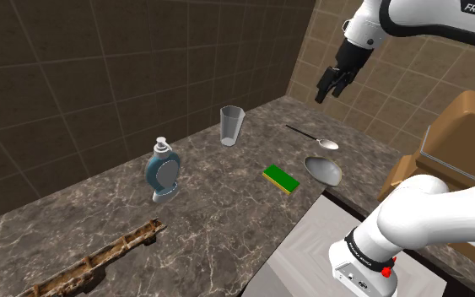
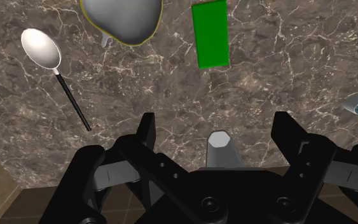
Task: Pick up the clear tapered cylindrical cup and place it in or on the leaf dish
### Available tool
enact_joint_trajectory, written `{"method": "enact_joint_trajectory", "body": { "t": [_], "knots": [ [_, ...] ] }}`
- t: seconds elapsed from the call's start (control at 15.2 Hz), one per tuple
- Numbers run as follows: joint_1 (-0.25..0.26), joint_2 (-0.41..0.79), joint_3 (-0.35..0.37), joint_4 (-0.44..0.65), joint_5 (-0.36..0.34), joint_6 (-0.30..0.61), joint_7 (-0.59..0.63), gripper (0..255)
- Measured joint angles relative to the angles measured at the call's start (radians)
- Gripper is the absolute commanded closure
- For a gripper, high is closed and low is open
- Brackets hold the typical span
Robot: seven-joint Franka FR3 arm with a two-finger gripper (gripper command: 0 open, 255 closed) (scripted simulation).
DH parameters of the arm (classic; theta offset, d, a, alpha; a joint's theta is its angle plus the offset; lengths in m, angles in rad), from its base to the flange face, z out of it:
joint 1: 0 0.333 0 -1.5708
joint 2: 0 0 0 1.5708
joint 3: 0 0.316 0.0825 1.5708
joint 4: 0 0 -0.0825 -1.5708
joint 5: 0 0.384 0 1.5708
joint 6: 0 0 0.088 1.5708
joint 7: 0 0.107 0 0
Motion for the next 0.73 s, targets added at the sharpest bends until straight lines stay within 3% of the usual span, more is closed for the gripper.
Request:
{"method": "enact_joint_trajectory", "body": {
  "t": [0.2, 0.73],
  "knots": [
    [0.004, 0.035, 0.013, 0.004, 0.004, 0.028, 0.013, 0],
    [0.021, 0.297, 0.075, 0.075, 0.002, 0.197, 0.077, 0]
  ]
}}
